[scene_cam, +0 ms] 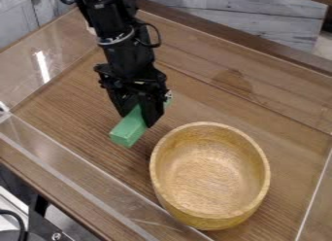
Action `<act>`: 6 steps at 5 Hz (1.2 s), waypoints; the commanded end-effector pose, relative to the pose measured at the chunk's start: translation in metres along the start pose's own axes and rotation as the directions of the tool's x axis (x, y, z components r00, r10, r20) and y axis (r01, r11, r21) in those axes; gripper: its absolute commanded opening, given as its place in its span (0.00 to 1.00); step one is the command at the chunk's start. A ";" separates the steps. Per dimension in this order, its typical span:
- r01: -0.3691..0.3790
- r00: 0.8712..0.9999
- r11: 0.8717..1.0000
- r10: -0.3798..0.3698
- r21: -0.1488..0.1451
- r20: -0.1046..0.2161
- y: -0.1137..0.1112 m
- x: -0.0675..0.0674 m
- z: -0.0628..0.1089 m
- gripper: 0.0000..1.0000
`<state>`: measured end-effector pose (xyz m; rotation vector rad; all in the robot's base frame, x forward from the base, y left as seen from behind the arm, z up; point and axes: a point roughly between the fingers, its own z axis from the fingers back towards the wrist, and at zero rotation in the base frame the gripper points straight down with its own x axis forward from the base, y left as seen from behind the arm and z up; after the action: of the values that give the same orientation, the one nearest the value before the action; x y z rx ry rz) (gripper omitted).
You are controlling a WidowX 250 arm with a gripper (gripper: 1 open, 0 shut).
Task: Remove the green block from inside the brown bowl and put it on the table
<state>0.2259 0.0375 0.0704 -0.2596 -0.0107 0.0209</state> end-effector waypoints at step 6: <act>0.011 0.999 1.000 -0.010 -0.014 0.053 0.012 0.018 0.014 0.00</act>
<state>0.2326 0.0467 0.0684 -0.2915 -0.0090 0.0239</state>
